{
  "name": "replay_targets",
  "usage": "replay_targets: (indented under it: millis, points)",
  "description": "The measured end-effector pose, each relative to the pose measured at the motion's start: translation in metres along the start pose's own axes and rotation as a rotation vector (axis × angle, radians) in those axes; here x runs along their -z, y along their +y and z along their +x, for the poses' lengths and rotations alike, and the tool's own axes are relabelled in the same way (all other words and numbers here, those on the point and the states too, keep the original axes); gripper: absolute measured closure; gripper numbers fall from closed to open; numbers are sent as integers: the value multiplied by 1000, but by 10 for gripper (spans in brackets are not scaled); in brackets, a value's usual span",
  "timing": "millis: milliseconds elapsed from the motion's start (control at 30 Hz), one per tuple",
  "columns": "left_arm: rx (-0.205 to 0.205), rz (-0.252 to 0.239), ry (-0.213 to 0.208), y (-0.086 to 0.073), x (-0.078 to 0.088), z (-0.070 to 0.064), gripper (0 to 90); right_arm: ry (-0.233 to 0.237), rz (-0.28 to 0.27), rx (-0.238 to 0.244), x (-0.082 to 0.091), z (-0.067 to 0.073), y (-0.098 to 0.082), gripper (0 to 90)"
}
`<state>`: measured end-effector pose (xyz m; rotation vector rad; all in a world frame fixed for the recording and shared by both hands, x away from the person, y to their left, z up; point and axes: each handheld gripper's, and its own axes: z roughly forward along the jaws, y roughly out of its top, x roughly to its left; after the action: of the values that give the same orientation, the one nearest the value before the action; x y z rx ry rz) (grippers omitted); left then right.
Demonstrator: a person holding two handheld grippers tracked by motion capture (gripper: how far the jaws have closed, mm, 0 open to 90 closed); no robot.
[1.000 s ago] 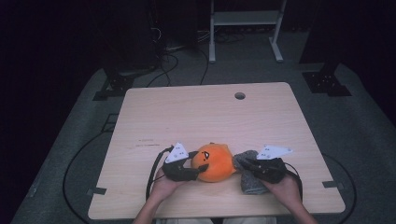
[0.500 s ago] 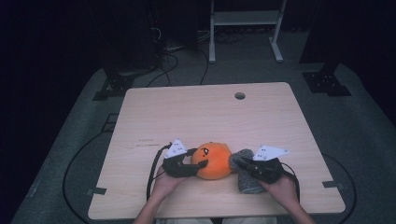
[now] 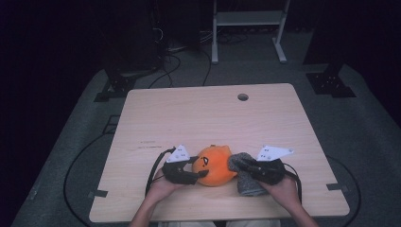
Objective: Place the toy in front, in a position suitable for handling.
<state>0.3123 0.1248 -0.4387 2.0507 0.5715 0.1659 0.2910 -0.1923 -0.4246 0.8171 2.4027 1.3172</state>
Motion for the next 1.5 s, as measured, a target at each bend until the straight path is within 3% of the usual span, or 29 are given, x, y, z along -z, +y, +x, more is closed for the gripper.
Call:
replay_targets:
  millis: [67,167,267,300,400,433,500,600,700,800,867,933,967,1000,1100,1133,1233,1333,1400,1467,1500]
  points:
    - [18,-18,-8,2,2,1,259,13,17,15,-3,3,-1,789]
    - [76,-40,33,6,-3,4,91,27,41,61,-6,9,-4,789]
    - [49,-22,23,4,-9,2,178,31,64,86,-5,11,-8,789]
    - [34,-19,23,4,-9,0,231,36,76,80,-4,9,-9,789]
    - [-11,7,34,2,-7,-4,284,32,107,20,-2,-2,-13,790]
    - [-28,16,33,1,-7,-5,301,19,99,3,-1,-6,-13,789]
    - [-66,26,34,0,-7,-8,315,42,42,-24,2,-6,-9,789]
    - [-97,33,36,-1,-7,-10,330,84,-47,1,4,7,3,789]
    - [-119,36,28,-3,-6,-10,334,74,0,47,-5,15,2,788]
    - [-142,41,30,-3,-6,-12,337,70,32,-5,-8,6,-5,788]
    - [-145,43,27,-3,-6,-12,337,26,48,-20,-6,2,-6,790]
    - [-137,39,21,-3,-5,-12,334,30,22,-33,-4,1,-5,789]
    - [-115,32,5,-3,-4,-10,321,40,14,-26,-3,3,-3,790]
    - [-87,20,-6,-1,-3,-8,254,42,19,-2,-5,7,-2,789]
    - [-12,-7,15,3,-2,-2,103,49,28,41,-7,14,-3,789]
    - [8,-13,13,3,-3,1,94,67,29,50,-7,15,-4,789]
    - [-33,-11,6,-1,-4,-3,224,69,44,56,-7,17,-8,789]
    - [-70,4,15,-1,-4,-7,282,70,80,7,-7,9,-13,790]
    - [-90,15,21,-2,-3,-9,300,45,107,-16,-7,2,-15,790]
    - [-116,18,20,-3,-3,-10,310,37,85,-34,-4,-2,-14,791]
    - [-130,15,15,-3,-3,-11,317,45,43,-44,-1,-2,-9,791]
